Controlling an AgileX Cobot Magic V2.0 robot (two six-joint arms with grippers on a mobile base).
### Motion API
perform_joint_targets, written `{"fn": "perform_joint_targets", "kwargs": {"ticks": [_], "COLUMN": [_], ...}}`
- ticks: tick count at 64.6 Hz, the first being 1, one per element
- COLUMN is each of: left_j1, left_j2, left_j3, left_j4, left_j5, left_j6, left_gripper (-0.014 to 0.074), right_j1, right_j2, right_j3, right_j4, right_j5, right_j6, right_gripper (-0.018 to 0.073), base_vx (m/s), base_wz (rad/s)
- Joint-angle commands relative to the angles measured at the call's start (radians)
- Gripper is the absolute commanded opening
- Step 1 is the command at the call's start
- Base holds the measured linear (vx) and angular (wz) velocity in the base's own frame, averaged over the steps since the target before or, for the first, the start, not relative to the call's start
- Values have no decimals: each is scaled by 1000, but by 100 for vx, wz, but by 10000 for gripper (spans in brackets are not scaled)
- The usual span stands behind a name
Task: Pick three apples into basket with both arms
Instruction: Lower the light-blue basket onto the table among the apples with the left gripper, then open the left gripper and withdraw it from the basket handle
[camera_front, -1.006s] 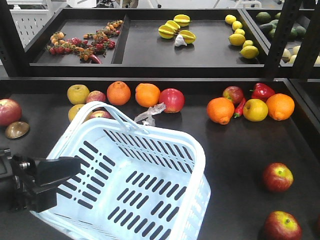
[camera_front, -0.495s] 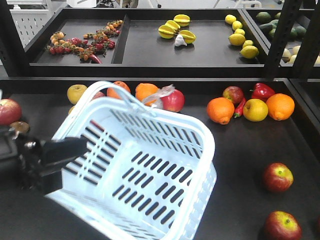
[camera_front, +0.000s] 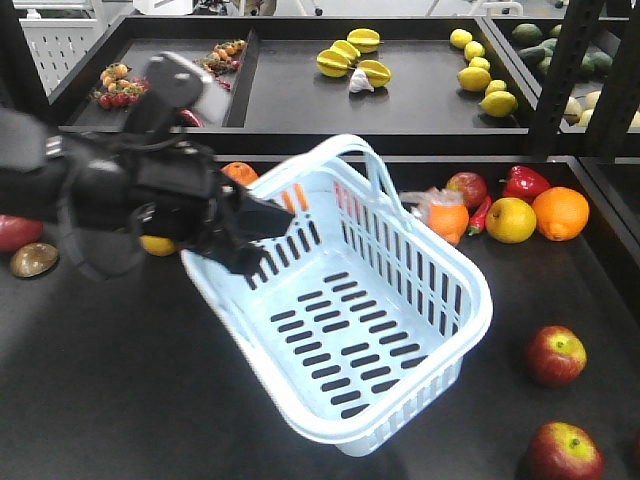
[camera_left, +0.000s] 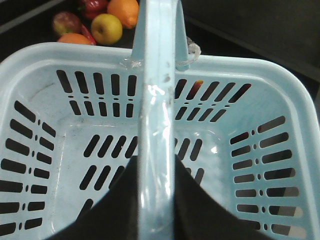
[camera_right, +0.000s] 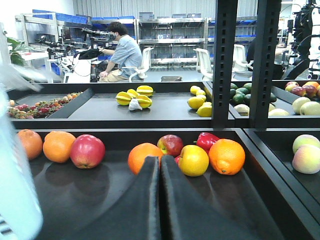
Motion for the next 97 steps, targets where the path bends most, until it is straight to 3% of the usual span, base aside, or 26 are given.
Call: {"fn": "perform_joint_targets", "kwargs": {"ticks": [1, 15, 34, 47, 71, 81, 97], "left_j1": [-2, -2, -2, -2, -2, -2, -2], "left_j2": [72, 264, 443, 518, 550, 551, 551], "left_j3": [-146, -348, -522, -591, -610, -610, -610], "left_j4": [-42, 34, 40, 36, 20, 17, 13], "left_j5": [19, 115, 165, 220, 244, 245, 244], "left_j6": [31, 87, 92, 143, 162, 162, 161], "left_gripper": [-8, -8, -8, -6, 19, 96, 388], "right_j1": [0, 0, 0, 0, 0, 0, 0], "right_j2": [18, 18, 18, 18, 18, 18, 18], "right_j3": [4, 4, 4, 4, 4, 4, 4], "right_j4": [-2, -2, -2, -2, -2, -2, -2], "right_j5": [-71, -71, -71, -71, -71, -71, -71], "right_j6": [-9, -9, -9, -9, -9, -9, -9], "right_gripper": [-9, -9, -9, -9, -9, -9, -9], "base_vx": [0, 0, 0, 0, 0, 0, 0], "base_wz": [0, 0, 0, 0, 0, 0, 0]}}
